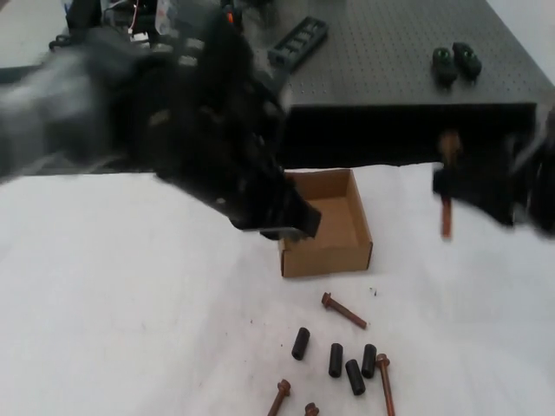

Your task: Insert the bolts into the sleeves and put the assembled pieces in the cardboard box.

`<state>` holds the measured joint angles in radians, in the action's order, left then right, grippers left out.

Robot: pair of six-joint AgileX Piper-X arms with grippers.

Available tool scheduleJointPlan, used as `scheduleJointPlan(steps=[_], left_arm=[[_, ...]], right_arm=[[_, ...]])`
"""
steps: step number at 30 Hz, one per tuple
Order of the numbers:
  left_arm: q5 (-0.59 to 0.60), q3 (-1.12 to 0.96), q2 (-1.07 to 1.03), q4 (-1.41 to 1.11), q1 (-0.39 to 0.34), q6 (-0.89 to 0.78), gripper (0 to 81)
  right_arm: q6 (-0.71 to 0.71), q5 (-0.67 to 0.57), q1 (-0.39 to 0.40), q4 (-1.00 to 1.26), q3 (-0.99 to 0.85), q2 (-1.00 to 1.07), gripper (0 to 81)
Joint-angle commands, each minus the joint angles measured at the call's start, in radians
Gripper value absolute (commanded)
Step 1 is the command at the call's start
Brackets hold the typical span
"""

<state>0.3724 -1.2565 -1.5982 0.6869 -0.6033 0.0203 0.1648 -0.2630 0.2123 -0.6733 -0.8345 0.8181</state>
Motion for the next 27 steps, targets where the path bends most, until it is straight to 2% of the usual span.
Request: scheduleJointPlan(steps=[1,3,6,9,11,18,21,27], left_arm=[[0.266,0.275,0.316,-0.401,-0.025,-0.158,0.7],[0.35,0.35,0.401,-0.513,-0.036,-0.201,0.7],[0.382,0.416,0.493,-0.616,-0.052,-0.249,0.7],[0.441,0.427,0.53,-0.647,-0.054,-0.254,0.7],[0.477,0.427,0.531,-0.667,-0.054,-0.254,0.7],[0.477,0.427,0.531,-0.666,-0.054,-0.269,0.7],[0.467,0.427,0.531,-0.666,-0.054,-0.27,0.7],[0.429,0.427,0.531,-0.666,-0.054,-0.316,0.7]], right_arm=[[0.205,-0.251,0.012,0.333,-0.004,-0.003,1.6],[0.25,-0.253,0.038,0.469,-0.004,0.009,1.6],[0.373,-0.256,0.073,0.667,-0.004,0.043,1.6],[0.464,-0.304,0.112,0.757,-0.004,0.087,1.6],[0.463,-0.316,0.129,0.753,-0.007,0.105,1.6],[0.377,-0.358,0.138,0.636,-0.007,0.113,1.6],[0.372,-0.403,0.138,0.601,-0.007,0.113,1.6],[0.345,-0.408,0.138,0.584,-0.007,0.113,1.6]])
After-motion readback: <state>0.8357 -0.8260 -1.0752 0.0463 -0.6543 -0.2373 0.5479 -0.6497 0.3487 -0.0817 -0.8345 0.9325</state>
